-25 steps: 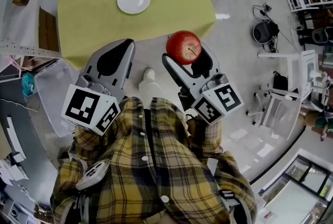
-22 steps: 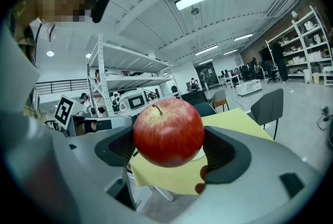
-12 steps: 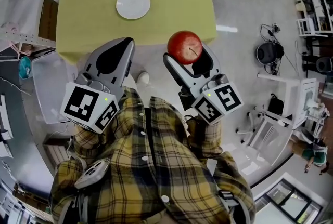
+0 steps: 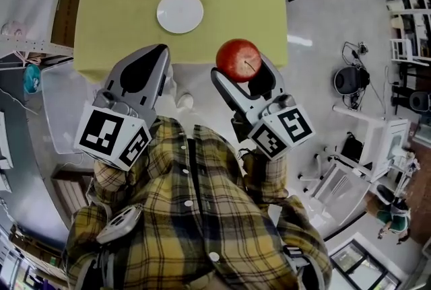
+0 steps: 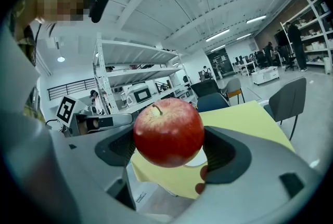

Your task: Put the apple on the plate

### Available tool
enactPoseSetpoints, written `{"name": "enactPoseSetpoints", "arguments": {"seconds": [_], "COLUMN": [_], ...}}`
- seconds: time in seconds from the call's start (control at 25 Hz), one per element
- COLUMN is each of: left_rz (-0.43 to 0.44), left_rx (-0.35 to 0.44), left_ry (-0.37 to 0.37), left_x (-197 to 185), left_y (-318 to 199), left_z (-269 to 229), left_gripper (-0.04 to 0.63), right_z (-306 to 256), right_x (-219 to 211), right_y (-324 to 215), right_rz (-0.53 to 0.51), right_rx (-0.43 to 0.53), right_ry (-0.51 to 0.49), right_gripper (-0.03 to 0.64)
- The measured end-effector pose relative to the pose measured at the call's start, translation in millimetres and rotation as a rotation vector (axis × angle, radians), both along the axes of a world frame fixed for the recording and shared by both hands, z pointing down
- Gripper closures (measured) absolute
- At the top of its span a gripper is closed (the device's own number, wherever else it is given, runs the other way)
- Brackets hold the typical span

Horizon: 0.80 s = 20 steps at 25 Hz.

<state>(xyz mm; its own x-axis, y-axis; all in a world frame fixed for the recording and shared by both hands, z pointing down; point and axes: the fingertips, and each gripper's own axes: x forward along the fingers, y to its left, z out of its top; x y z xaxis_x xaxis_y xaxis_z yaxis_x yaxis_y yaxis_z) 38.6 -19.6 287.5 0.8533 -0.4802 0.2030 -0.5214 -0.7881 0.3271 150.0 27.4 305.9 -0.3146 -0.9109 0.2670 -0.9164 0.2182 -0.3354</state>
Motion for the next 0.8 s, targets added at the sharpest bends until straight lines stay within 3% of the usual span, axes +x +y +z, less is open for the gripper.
{"name": "enactPoseSetpoints", "arguments": {"seconds": [0.6, 0.8], "left_rz": [-0.007, -0.003], "left_rx": [-0.001, -0.01], "left_ry": [0.032, 0.024], "left_x": [4.5, 1.4], "left_y": [-132.1, -165.5], "left_z": [-7.5, -4.3], "left_gripper": [0.588, 0.588], "right_z": [-6.7, -2.2], "right_x": [-13.1, -18.2], "right_y": [-149.9, -178.2], "right_rz": [-0.073, -0.073], "right_rx": [-0.009, -0.025], "right_ry": [0.04, 0.038], "right_gripper": [0.221, 0.221]}}
